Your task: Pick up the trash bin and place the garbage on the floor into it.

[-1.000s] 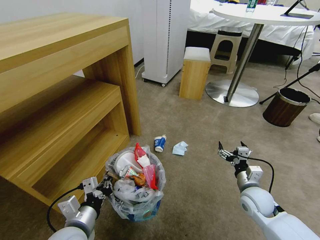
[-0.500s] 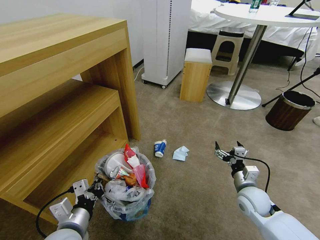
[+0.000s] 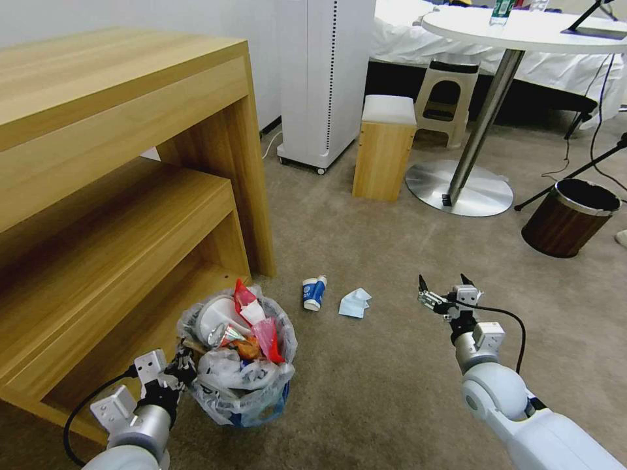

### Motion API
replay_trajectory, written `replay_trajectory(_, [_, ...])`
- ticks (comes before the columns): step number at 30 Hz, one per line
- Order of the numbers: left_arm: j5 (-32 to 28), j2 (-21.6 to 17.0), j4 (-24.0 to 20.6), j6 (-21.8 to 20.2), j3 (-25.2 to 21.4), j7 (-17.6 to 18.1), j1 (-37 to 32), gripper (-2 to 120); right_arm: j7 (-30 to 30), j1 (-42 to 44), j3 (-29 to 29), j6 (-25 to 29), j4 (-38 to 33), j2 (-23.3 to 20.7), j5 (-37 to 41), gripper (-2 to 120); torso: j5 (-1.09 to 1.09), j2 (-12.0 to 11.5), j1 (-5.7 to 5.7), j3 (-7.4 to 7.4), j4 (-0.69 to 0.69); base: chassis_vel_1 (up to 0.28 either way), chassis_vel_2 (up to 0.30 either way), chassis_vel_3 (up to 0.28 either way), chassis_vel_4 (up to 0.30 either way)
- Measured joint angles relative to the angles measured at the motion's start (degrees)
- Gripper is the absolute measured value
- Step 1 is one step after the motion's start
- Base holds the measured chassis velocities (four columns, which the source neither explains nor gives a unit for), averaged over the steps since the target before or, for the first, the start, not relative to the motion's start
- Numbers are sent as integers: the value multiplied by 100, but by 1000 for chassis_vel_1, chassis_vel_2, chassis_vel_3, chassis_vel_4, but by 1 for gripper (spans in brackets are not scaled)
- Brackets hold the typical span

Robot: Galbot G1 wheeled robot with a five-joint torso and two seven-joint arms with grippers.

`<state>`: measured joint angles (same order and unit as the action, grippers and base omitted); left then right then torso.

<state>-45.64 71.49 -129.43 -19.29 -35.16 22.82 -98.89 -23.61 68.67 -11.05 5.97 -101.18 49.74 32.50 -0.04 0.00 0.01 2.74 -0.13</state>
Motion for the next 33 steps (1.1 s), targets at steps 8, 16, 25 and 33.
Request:
replay_trajectory(8, [-53, -15, 46, 0, -19, 17, 55, 1, 8, -106, 62, 0, 57, -2, 11, 100, 0, 0, 0, 0, 0, 0, 0, 0, 0])
replay_trajectory(16, [-125, -48, 85, -2, -17, 21, 103, 1, 33, -182, 126, -8, 127, 28, 15, 100, 0, 0, 0, 0, 0, 0, 0, 0, 0])
replay_trajectory(25, [-158, -70, 106, -12, 24, 22, 142, 1, 75, -218, 147, 1, 207, 55, -12, 100, 0, 0, 0, 0, 0, 0, 0, 0, 0])
replay_trajectory(33, [-159, -70, 84, -19, 61, 21, 129, 1, 92, -244, 162, 6, 223, 76, -21, 100, 0, 0, 0, 0, 0, 0, 0, 0, 0])
